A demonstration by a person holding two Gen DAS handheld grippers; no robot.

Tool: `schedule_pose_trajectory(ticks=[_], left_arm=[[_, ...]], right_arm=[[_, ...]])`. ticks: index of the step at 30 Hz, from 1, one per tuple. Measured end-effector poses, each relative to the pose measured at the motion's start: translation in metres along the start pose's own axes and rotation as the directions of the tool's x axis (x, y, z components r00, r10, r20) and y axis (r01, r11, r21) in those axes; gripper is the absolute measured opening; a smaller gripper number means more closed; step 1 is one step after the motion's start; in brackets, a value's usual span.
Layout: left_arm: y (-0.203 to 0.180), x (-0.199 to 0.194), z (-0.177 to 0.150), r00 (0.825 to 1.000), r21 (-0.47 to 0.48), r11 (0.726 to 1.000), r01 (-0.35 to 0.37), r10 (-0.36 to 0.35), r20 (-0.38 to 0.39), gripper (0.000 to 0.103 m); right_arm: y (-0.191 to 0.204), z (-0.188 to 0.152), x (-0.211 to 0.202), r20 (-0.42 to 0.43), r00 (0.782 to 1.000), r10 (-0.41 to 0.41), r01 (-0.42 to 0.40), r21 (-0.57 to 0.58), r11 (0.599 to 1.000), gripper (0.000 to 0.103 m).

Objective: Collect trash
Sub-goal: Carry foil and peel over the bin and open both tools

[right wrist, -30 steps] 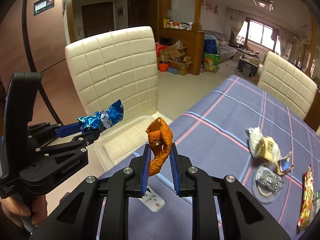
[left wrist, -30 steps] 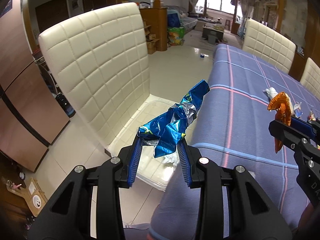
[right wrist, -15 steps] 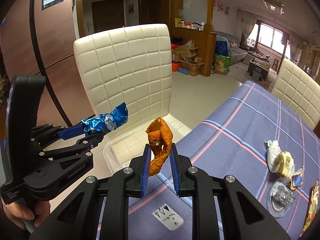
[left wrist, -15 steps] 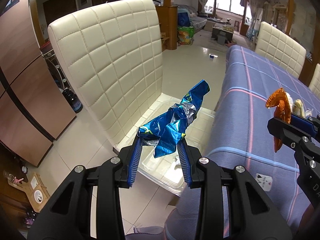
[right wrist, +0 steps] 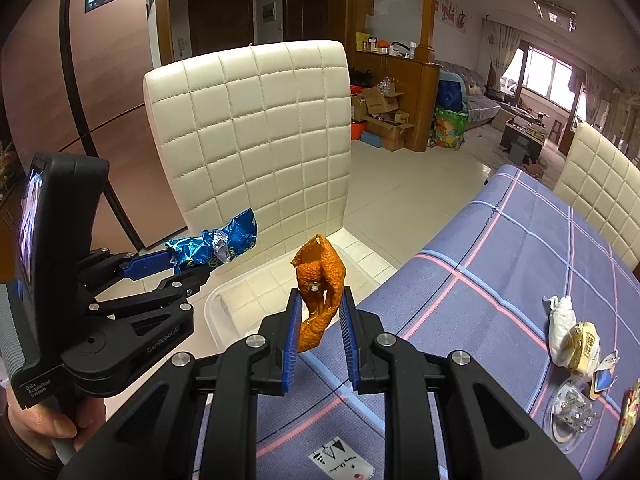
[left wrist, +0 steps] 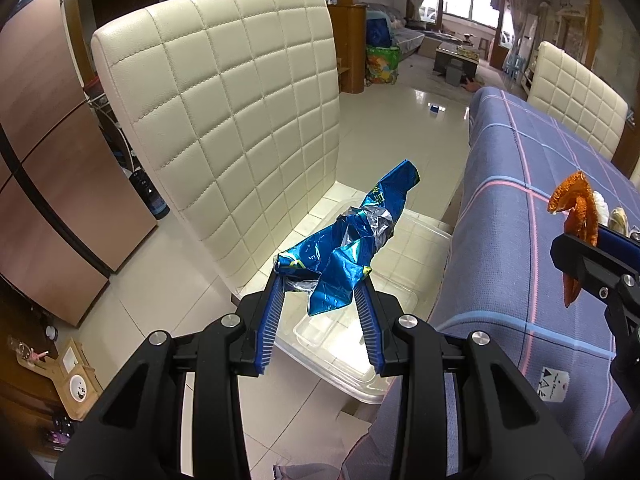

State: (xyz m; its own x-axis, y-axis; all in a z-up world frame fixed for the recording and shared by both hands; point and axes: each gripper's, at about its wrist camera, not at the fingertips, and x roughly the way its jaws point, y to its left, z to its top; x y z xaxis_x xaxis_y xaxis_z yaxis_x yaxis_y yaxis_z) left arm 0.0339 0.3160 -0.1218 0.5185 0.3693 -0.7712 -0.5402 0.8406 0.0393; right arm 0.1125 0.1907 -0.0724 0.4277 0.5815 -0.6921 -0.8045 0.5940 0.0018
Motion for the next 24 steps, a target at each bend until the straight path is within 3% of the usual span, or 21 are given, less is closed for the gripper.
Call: schedule_pose_trajectory(ticks=[13, 14, 16, 17, 20, 24], left_arm=[[-0.007, 0.017, 0.013, 1.000, 0.014, 1.000, 0.014, -0.014, 0.000, 0.044], [-0.008, 0.019, 0.015, 1.000, 0.015, 1.000, 0.014, -0.014, -0.001, 0.049], [-0.008, 0.021, 0.017, 1.000, 0.004, 1.000, 0.011, -0.011, -0.003, 0.077], [-0.007, 0.021, 0.018, 1.000, -0.012, 1.000, 0.005, -0.005, 0.004, 0.098], [-0.005, 0.020, 0.018, 0.999, -0.017, 1.000, -0.012, 0.012, 0.030, 0.099], [-0.001, 0.026, 0.016, 1.000, -0.024, 1.000, -0.012, 0.012, 0.010, 0.099]], right_arm=[[-0.010, 0.006, 0.015, -0.013, 1.000, -0.009, 0.009, 0.024, 1.000, 0.019], [-0.011, 0.006, 0.017, -0.015, 1.000, -0.010, 0.011, 0.027, 1.000, 0.019], [-0.014, 0.005, 0.019, -0.022, 1.000, -0.013, 0.014, 0.036, 0.999, 0.019], [-0.016, 0.005, 0.020, -0.023, 1.000, -0.015, 0.015, 0.039, 0.999, 0.019], [-0.018, 0.005, 0.023, -0.031, 0.999, -0.015, 0.017, 0.044, 0.999, 0.019], [-0.016, 0.005, 0.030, -0.045, 0.999, -0.005, 0.007, 0.040, 0.999, 0.019]])
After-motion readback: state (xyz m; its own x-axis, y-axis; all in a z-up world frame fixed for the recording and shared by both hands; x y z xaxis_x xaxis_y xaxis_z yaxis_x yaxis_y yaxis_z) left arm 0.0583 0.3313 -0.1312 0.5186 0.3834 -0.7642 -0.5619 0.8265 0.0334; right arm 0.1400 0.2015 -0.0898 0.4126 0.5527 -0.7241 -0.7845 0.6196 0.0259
